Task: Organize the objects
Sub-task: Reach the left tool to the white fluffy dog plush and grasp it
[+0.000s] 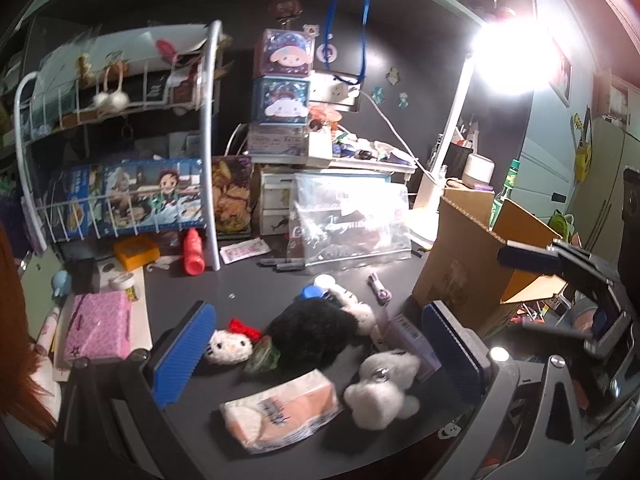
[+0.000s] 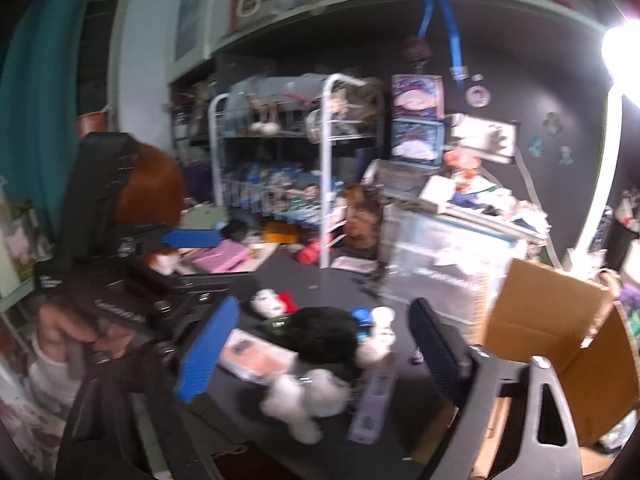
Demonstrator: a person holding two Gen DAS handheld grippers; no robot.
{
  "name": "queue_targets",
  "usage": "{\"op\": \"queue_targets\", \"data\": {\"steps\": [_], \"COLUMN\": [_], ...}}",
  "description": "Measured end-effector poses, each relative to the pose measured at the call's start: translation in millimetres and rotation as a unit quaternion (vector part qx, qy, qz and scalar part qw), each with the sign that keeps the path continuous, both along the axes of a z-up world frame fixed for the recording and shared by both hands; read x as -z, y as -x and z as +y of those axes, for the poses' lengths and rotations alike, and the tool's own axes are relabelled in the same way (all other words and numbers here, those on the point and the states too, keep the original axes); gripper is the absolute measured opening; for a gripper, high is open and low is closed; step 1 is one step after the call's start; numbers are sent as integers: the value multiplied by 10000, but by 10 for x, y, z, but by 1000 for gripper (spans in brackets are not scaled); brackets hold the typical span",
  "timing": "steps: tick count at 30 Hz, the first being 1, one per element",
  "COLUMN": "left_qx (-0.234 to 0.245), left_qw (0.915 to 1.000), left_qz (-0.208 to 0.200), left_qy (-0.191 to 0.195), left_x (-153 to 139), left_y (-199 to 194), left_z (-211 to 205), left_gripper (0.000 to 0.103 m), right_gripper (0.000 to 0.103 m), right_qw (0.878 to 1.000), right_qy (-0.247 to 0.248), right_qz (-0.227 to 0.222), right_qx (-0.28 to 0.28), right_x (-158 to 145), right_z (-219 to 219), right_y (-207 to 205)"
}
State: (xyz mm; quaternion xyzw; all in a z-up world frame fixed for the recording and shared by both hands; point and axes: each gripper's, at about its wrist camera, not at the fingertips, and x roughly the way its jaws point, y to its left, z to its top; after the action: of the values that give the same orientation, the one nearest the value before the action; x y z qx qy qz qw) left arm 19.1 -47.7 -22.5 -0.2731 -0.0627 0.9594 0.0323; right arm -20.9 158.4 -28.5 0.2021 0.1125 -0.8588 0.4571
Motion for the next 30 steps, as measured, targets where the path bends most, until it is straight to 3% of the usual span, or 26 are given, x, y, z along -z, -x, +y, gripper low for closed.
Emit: {"op": "queue_targets", "data": {"steps": [8,14,16,21,30], "left_qx": [-49,99,141,217,235], "left_qw": [9995,9976,9972,9961,9953], "left_qz": [-292,-642,-697,-824,-922], "left_qy": [-71,-238,-238,-237,-203], "left_x": [216,441,489,562,607], "left_y": [5,102,122,183,236], "left_z": [-180,-209,-190,-132,-96], "left_gripper": [103,102,102,102,102], "right_gripper": [69,69,69,70,84], "right_qw": [9967,9864,9840,9793,9799], "right_qy": [-296,-508,-596,-788,-989], "right_qz": [-587,-1552,-1678,-1855,-1718], "right_qx": [-470,-173,-23,210,207], "right_x": [419,973,1085,1280,1391], "right_z": [-307,-334,-322,-329,-521], "right_y": [-114,177,240,367,384]}}
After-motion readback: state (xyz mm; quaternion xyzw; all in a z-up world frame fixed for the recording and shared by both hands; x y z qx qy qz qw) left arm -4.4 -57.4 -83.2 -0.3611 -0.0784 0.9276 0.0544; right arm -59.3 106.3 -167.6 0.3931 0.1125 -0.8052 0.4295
